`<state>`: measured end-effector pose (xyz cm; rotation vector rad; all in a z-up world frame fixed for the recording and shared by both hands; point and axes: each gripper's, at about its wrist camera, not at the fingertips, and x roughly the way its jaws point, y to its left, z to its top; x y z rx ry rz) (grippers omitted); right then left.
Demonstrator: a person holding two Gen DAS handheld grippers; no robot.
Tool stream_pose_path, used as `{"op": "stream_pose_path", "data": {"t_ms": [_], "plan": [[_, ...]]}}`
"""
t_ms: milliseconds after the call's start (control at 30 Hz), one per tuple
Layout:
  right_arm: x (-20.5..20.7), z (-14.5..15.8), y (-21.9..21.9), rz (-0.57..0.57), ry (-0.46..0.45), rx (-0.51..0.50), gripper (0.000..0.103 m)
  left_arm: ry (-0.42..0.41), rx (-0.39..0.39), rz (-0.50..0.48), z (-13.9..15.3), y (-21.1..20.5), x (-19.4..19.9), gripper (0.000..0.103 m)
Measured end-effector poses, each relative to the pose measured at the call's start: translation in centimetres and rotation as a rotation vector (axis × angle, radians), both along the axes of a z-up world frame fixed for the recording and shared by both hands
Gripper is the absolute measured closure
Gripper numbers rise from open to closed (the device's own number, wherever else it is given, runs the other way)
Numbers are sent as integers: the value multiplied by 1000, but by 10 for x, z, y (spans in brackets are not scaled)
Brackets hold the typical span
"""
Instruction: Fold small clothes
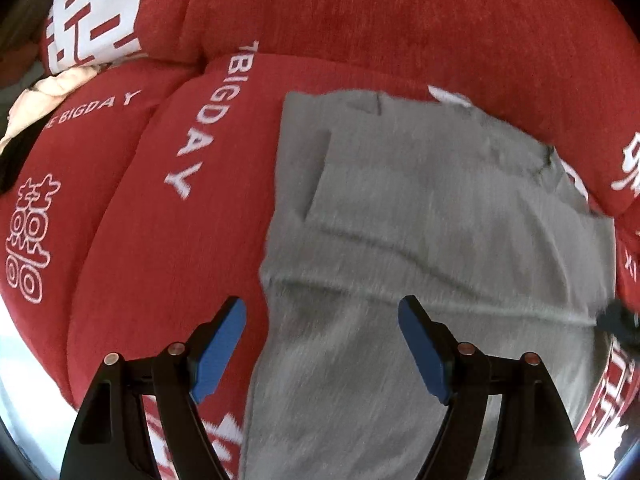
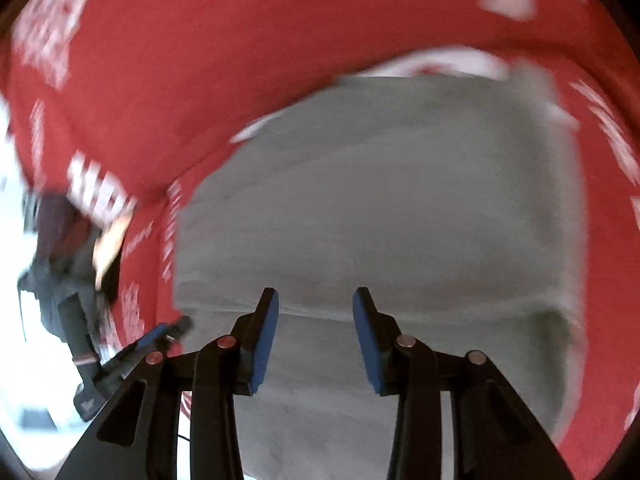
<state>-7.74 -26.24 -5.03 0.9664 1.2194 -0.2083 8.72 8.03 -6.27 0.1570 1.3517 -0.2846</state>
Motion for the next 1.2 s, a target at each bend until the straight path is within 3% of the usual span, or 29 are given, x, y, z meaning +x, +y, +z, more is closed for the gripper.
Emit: {"op": "stream_pose_path", "data": {"t_ms": [167, 300, 367, 433, 567, 667, 800, 900, 967, 1100, 1200], "plan": [[-66, -17, -46, -209, 67, 73, 60, 14, 47, -6, -18, -12, 11, 24], [-86, -35, -68, -367, 1, 146, 61, 7, 57, 9, -20, -11, 13, 21], [-90, -40, -76, -441, -34, 165, 96, 11, 59, 14, -22, -12, 14, 21], [-94, -38, -83, -488, -36, 147, 96, 13, 65, 19, -21, -12, 14, 21], [-101, -20, -92, -457, -77, 84, 97, 1, 84, 6, -21, -17, 13, 21], [-107, -28, -101, -424, -37, 64, 97, -4, 88, 7, -22, -18, 13, 21], [-111, -46, -105, -397, -36, 92, 96, -5, 93, 3, -19, -20, 7, 21], [-121, -41, -108, -389, -28, 177, 82, -15, 107, -20, -14, -19, 4, 21], [-120, -30, -104, -335, -22, 166, 69, -22, 106, -29, -7, -18, 3, 21], [-131, 4, -108, -261, -46, 73, 64, -52, 73, -40, 8, -20, 6, 21], [-130, -1, -122, -305, -27, 46, 60, -74, 68, -52, 10, -30, 15, 21]]}}
